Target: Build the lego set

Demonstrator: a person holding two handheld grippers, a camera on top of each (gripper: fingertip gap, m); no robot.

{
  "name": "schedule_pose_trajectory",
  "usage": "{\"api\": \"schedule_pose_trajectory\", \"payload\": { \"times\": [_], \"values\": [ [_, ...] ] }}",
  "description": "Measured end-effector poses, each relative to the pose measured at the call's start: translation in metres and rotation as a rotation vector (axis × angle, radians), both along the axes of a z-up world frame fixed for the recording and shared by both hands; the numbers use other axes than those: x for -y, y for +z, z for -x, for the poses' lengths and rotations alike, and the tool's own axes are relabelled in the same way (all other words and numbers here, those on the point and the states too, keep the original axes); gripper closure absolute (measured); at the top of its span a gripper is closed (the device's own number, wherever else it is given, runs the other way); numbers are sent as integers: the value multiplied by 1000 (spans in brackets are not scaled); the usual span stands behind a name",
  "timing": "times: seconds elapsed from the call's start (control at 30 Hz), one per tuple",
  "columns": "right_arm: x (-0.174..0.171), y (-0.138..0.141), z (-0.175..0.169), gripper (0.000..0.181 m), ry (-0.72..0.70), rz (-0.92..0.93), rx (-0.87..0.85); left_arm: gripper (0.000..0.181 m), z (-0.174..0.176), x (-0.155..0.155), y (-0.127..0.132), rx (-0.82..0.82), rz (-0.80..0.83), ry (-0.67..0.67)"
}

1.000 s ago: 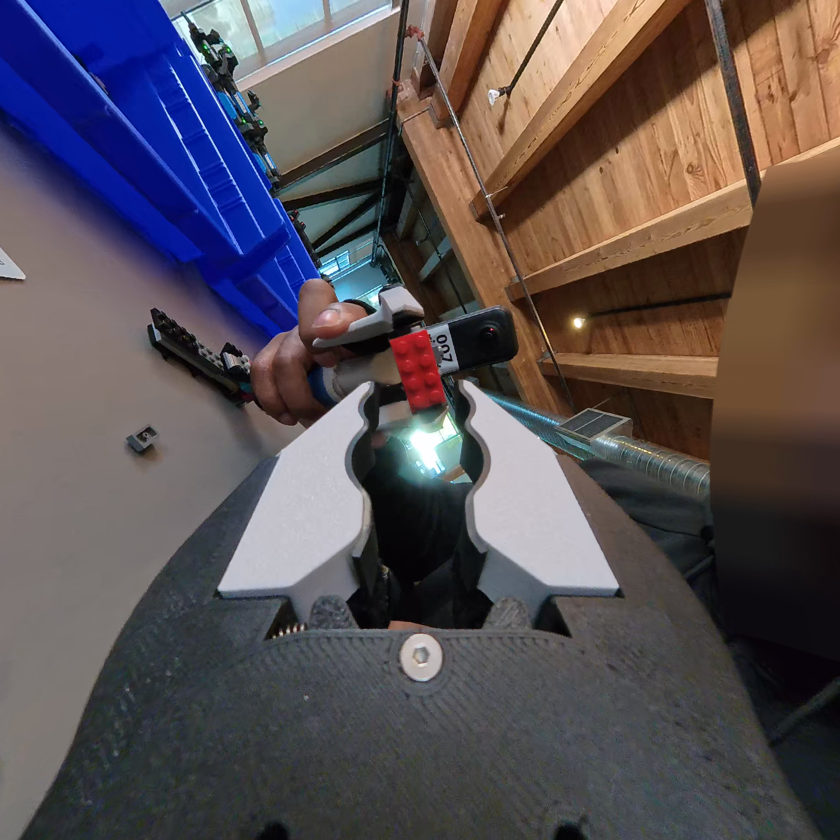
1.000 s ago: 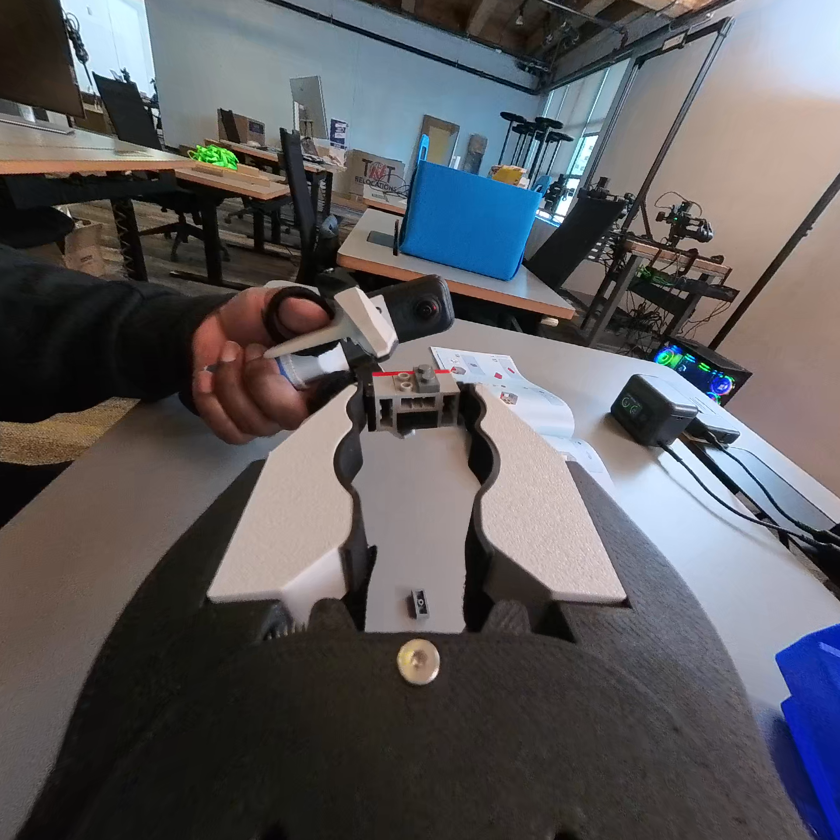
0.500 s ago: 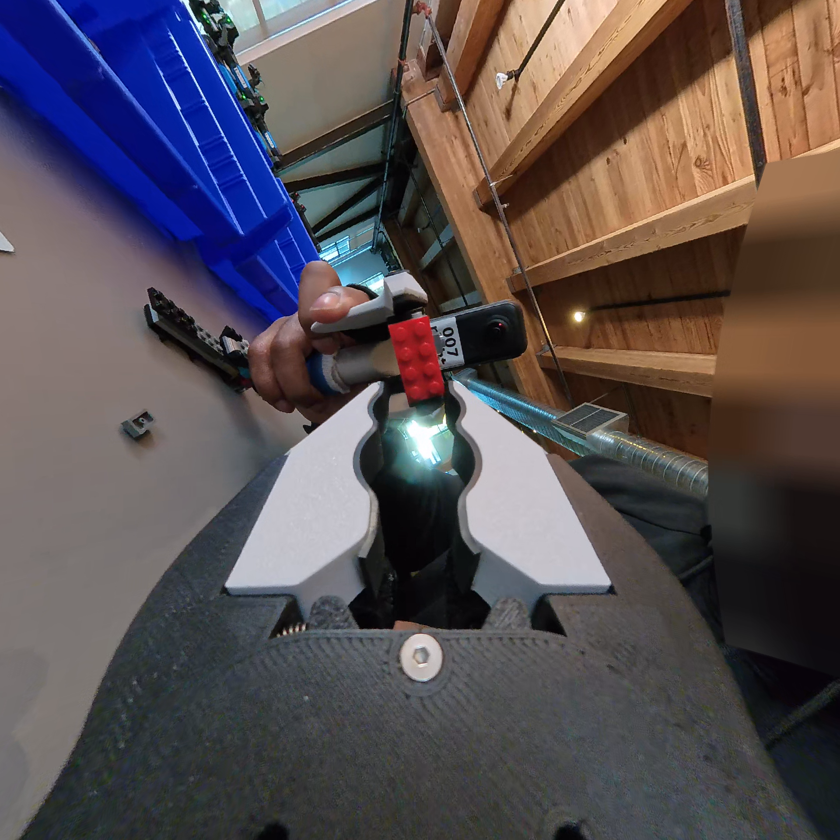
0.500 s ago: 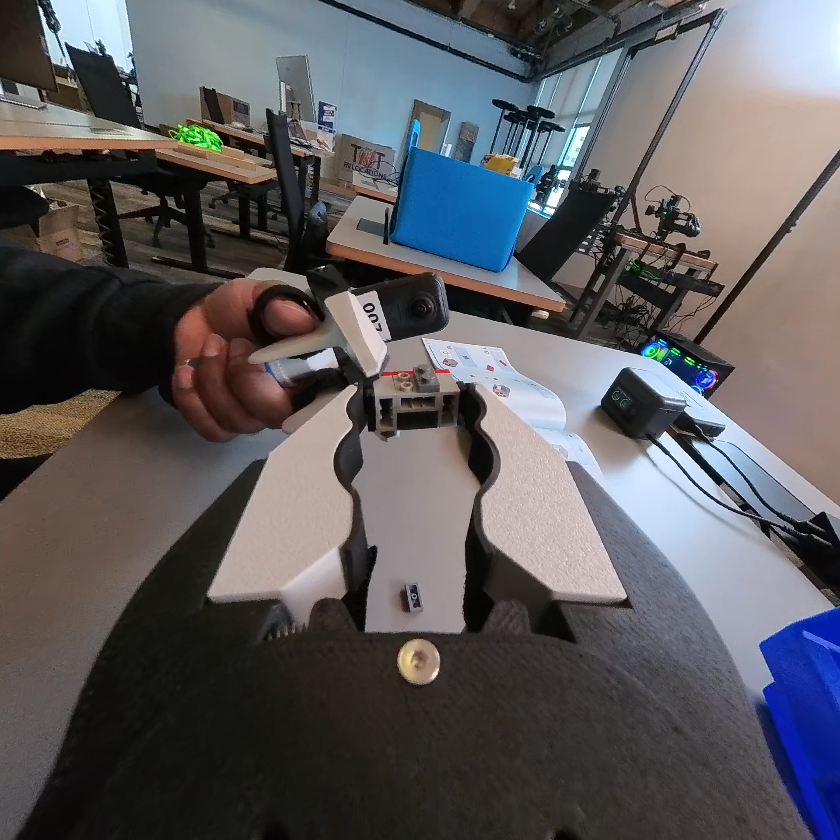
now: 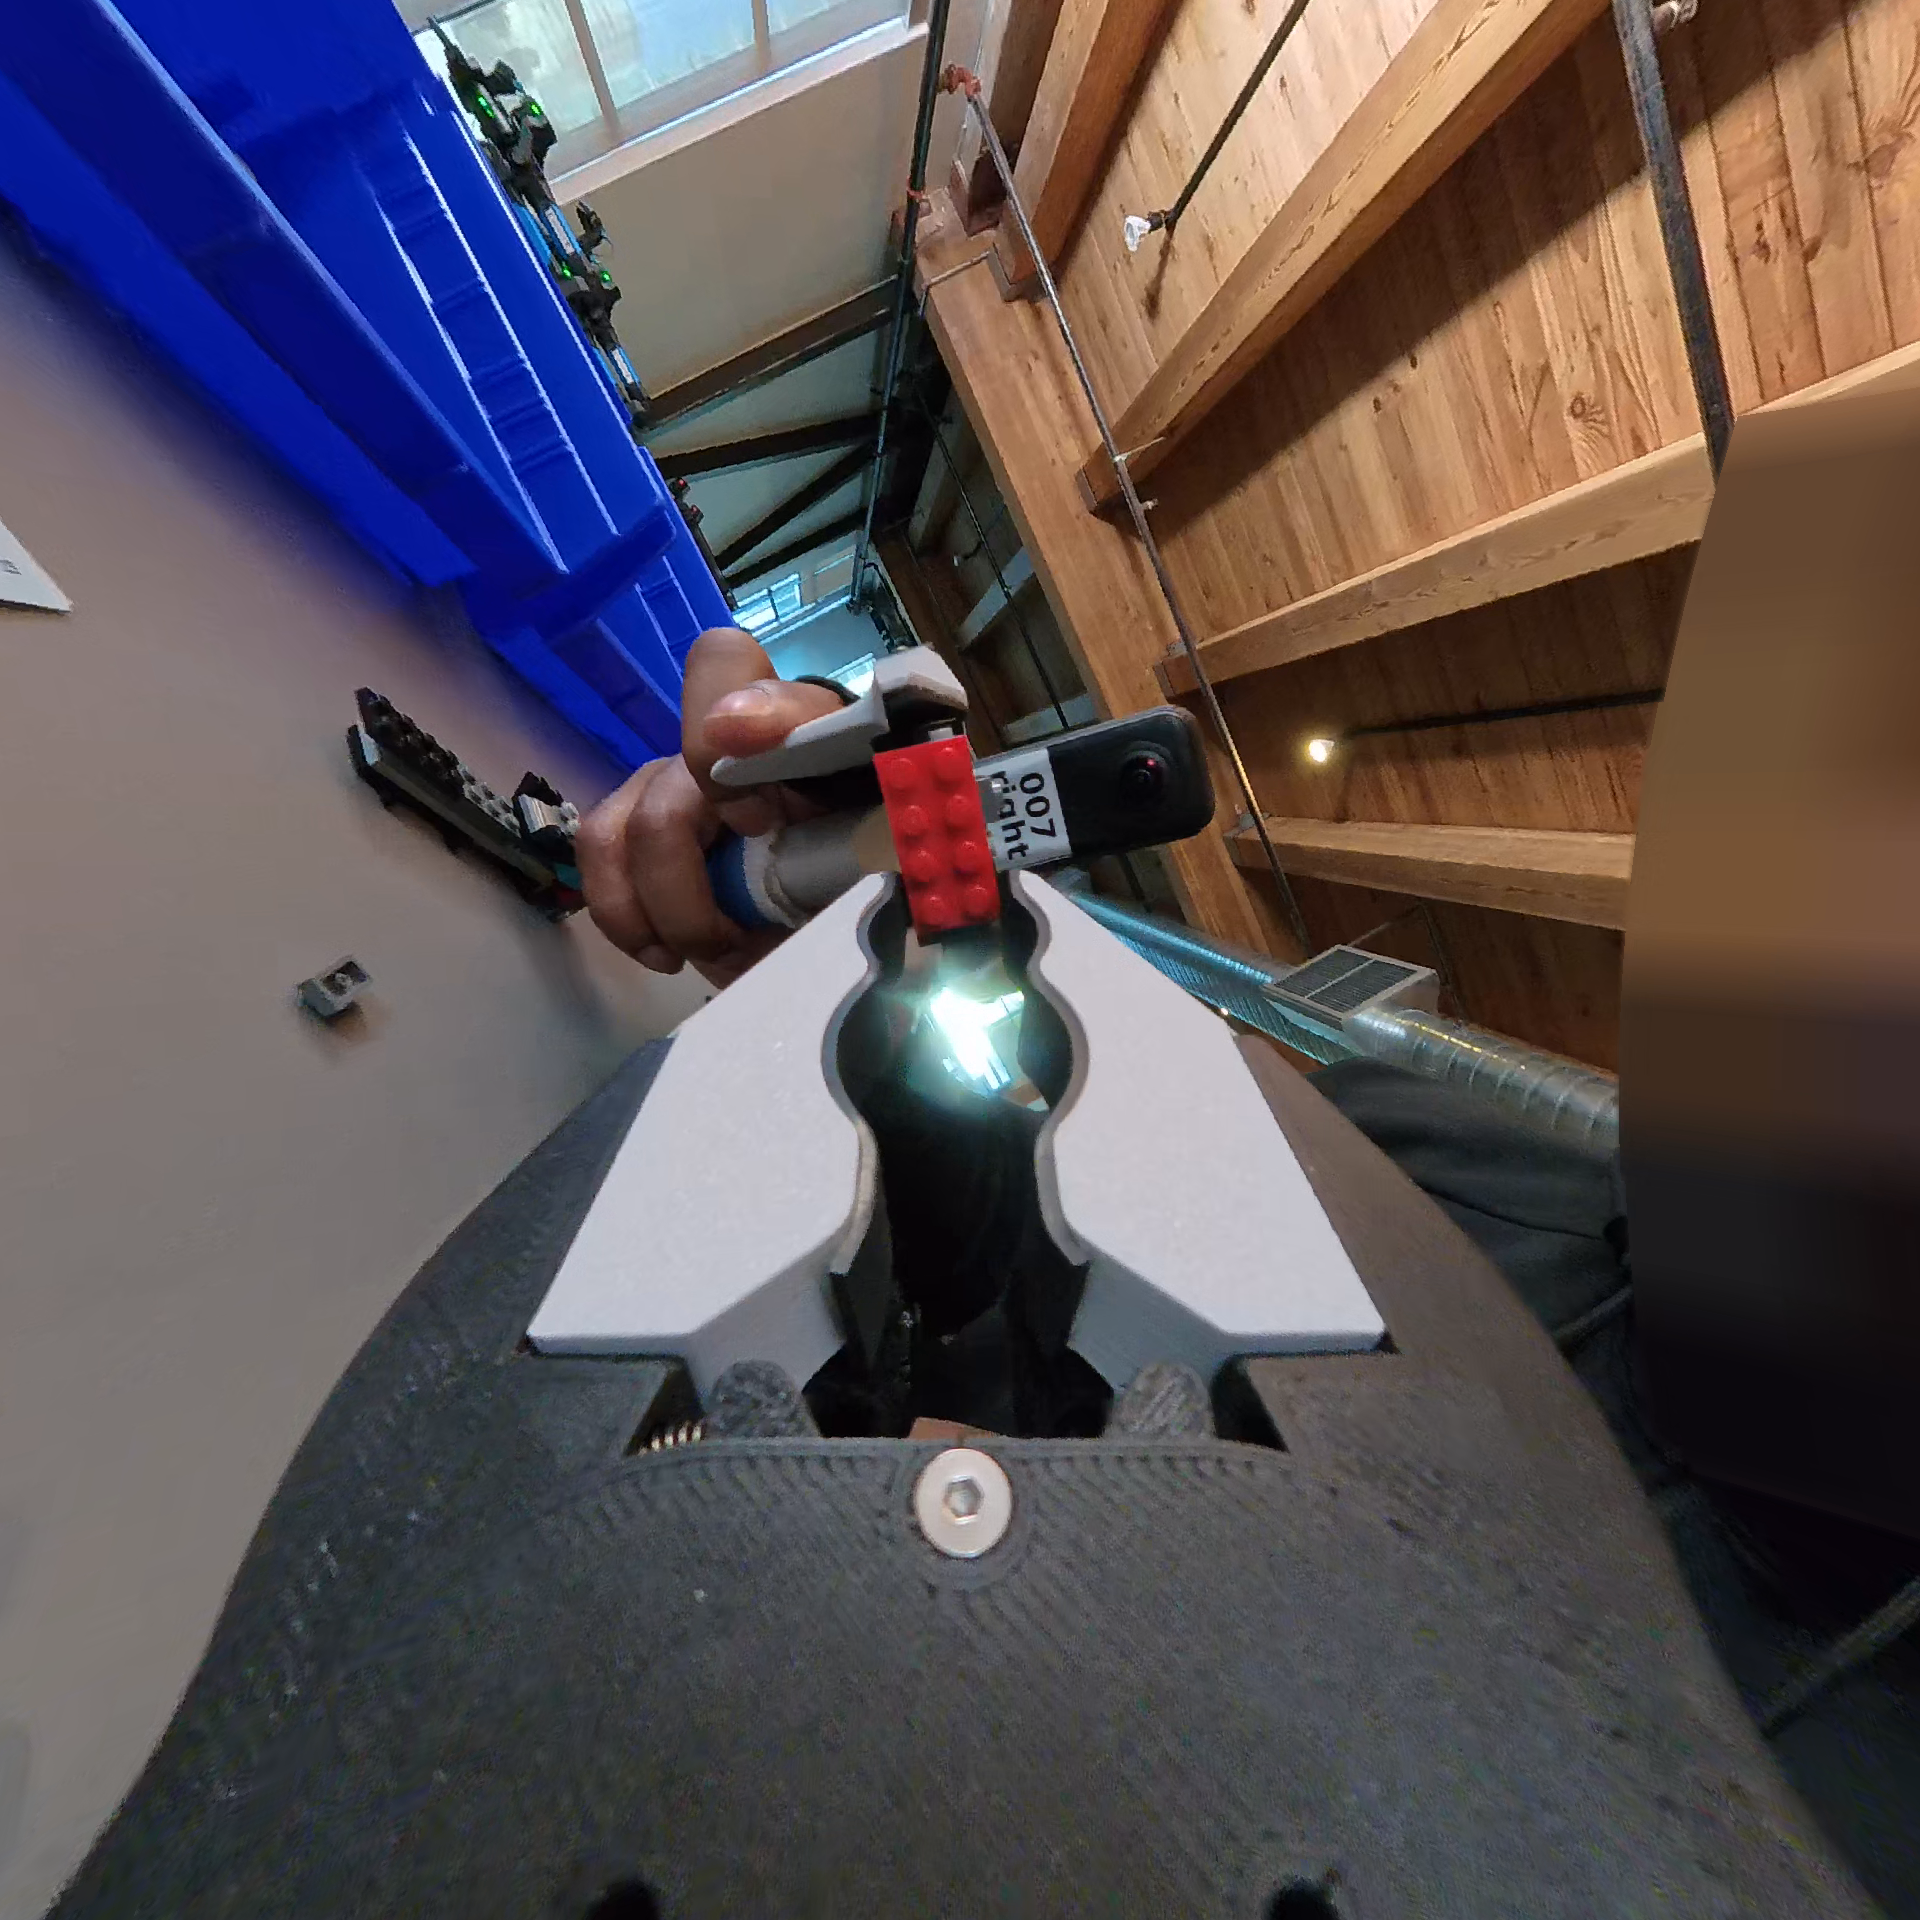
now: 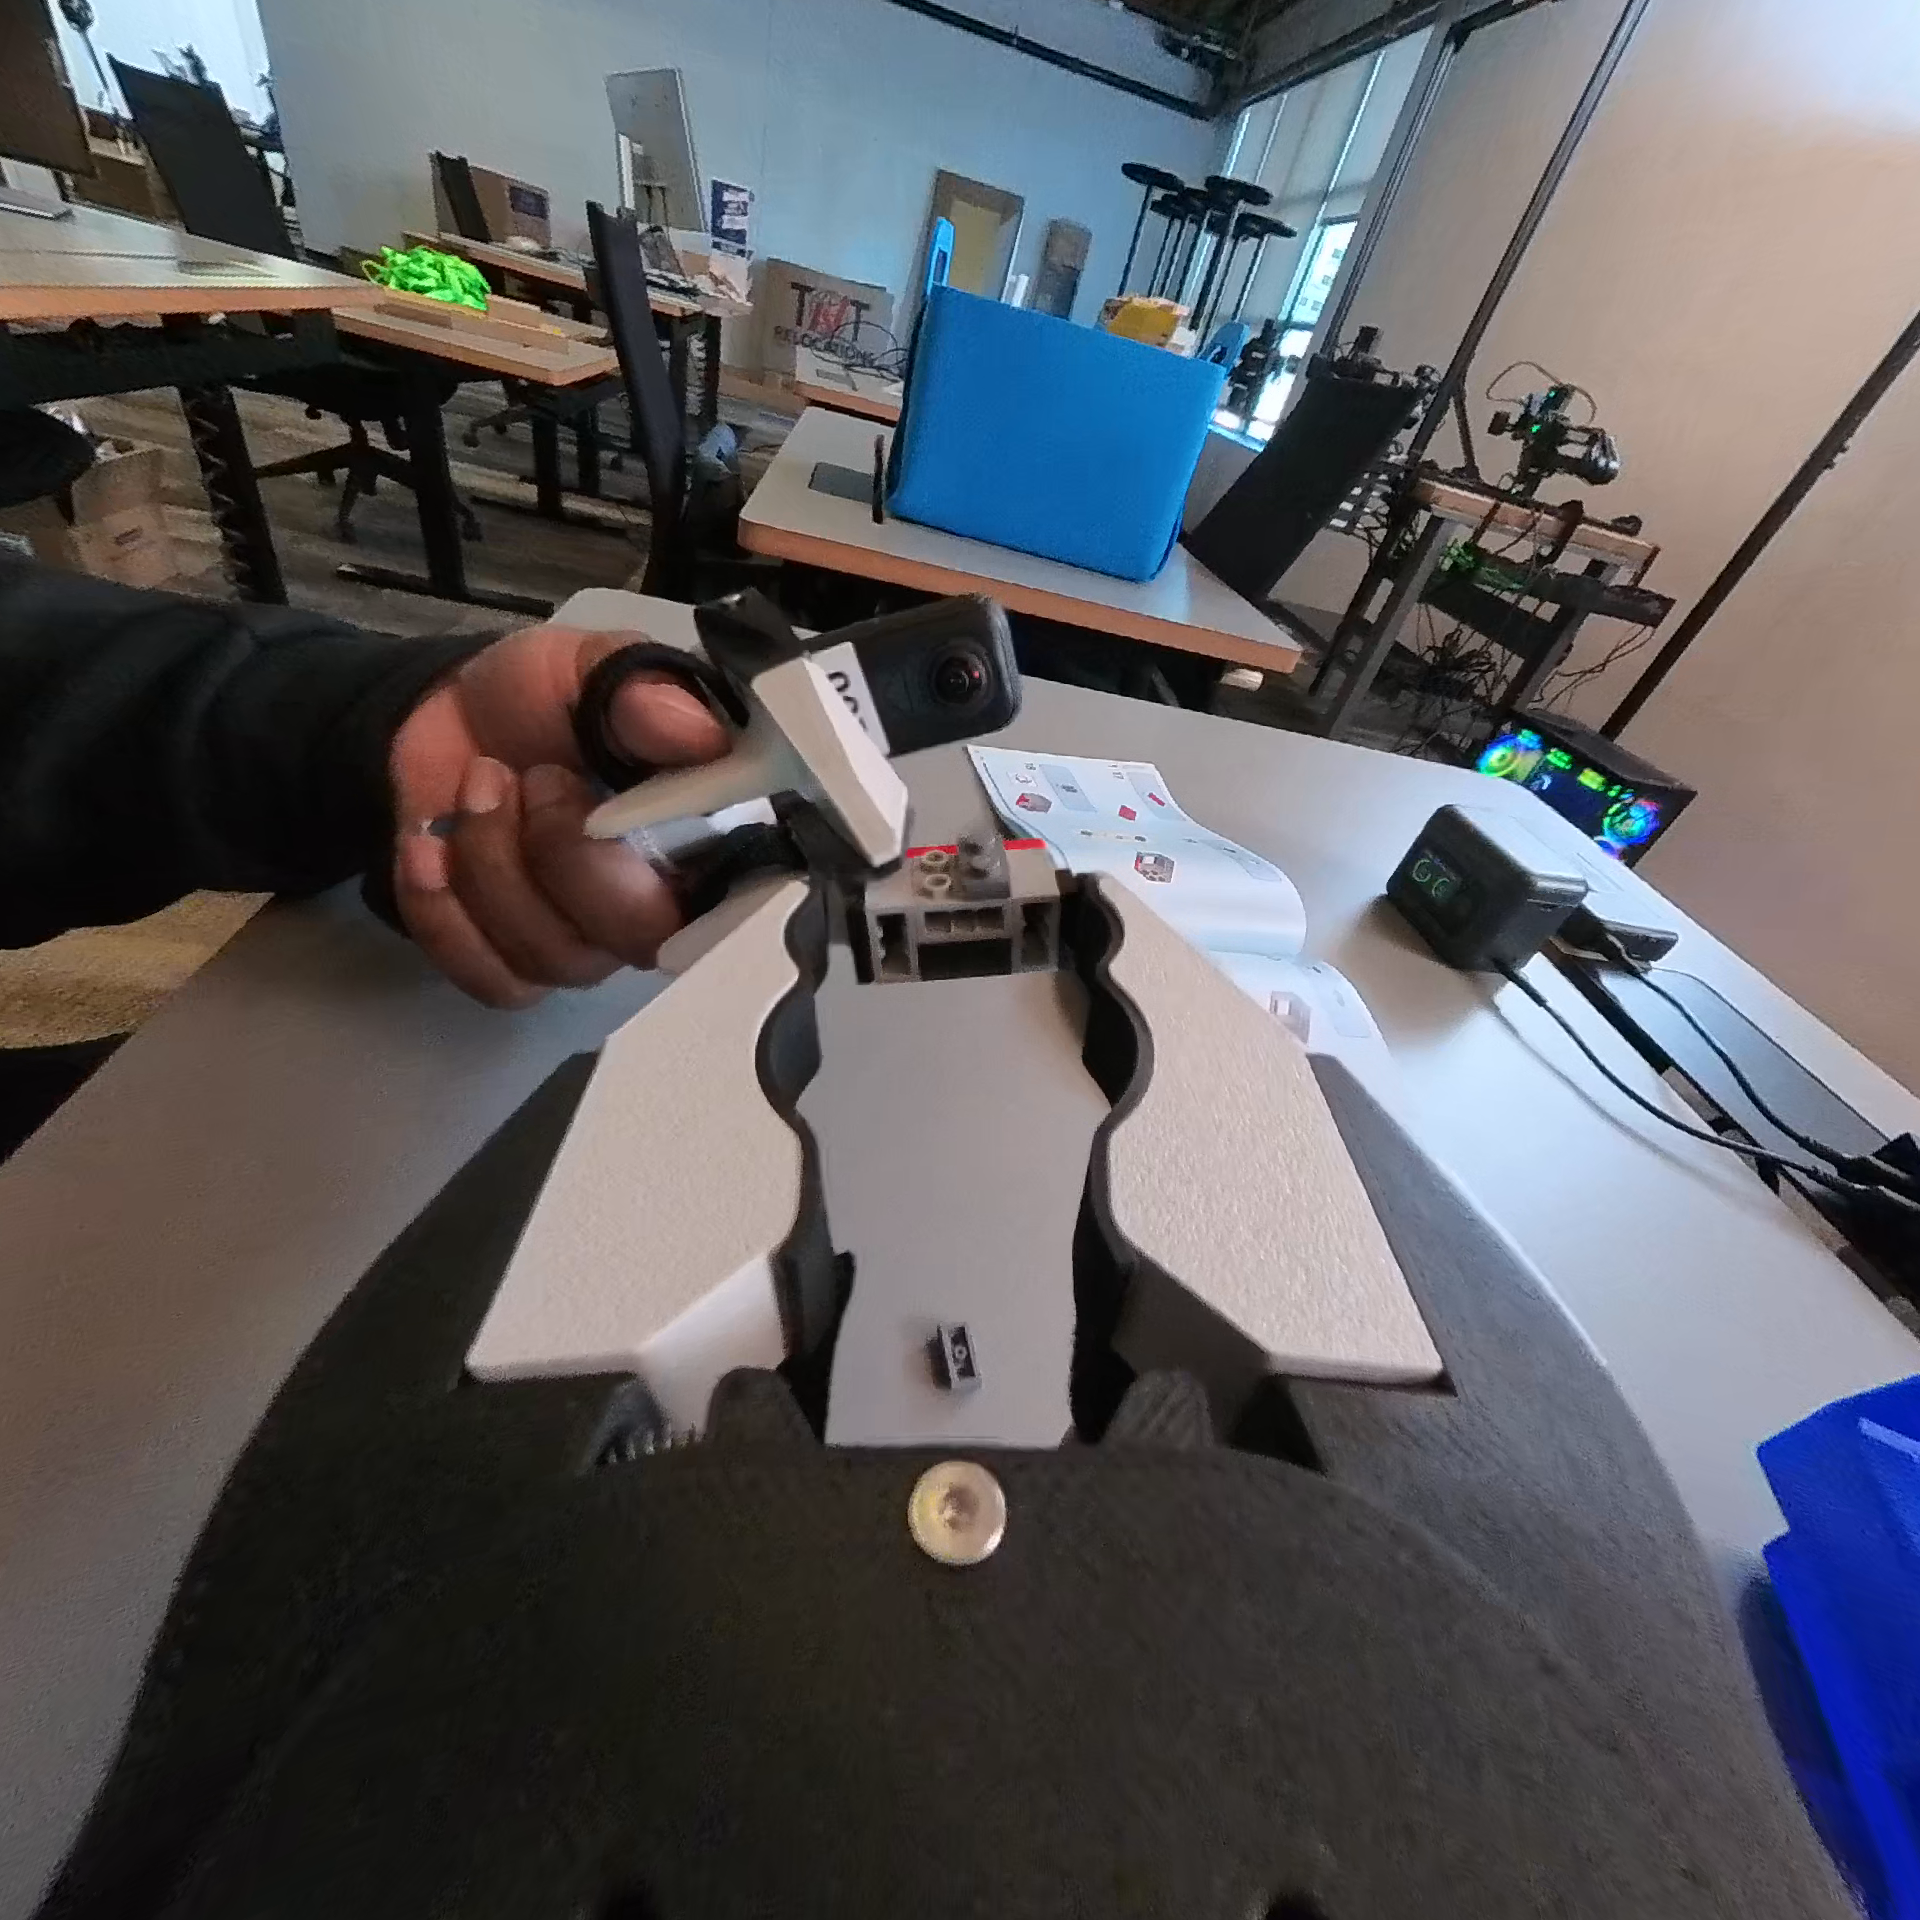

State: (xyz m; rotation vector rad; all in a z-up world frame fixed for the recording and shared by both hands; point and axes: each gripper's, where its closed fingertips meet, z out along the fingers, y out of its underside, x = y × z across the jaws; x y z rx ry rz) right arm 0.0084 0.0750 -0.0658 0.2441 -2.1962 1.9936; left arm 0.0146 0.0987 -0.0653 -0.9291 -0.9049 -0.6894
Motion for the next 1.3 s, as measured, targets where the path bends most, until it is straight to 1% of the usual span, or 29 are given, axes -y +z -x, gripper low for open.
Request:
{"api": "schedule_pose_trajectory", "payload": {
  "times": [0.07,0.13,0.2,0.27,0.33,0.4,0.53,0.63,0.7,0.8,1.0,1.17,1.27,1.3],
  "values": [
    [-3,-4,3,129,5,-38,10,164,5,6,-3,16,9,33],
    [-10,-11,8,130,8,-101,30,164,11,15,-7,38,25,72],
    [-18,-25,11,135,24,-193,75,164,17,24,-15,61,58,114],
    [-25,-42,17,138,10,-302,102,164,21,31,-21,79,85,144],
    [-33,-60,24,144,-31,-413,79,164,23,34,-26,88,104,158],
    [-35,-67,28,145,-63,-467,54,164,24,35,-28,93,116,161],
    [-33,-69,29,146,-92,-503,-10,164,24,35,-29,90,118,157],
    [-33,-72,25,150,-89,-544,-35,164,24,36,-31,89,130,161],
    [-38,-85,27,155,-101,-630,-71,164,25,37,-32,94,133,162],
    [-44,-104,34,155,-148,-746,-85,164,26,38,-34,104,132,160],
    [-42,-118,32,156,-168,-810,-20,164,27,39,-35,116,133,165],
    [-38,-119,29,159,-144,-795,56,165,28,41,-34,124,105,160],
    [-38,-120,30,172,-149,-803,55,165,28,42,-34,127,100,161],
    [-37,-120,29,173,-149,-802,48,165,28,42,-34,126,102,162]
  ]
}}
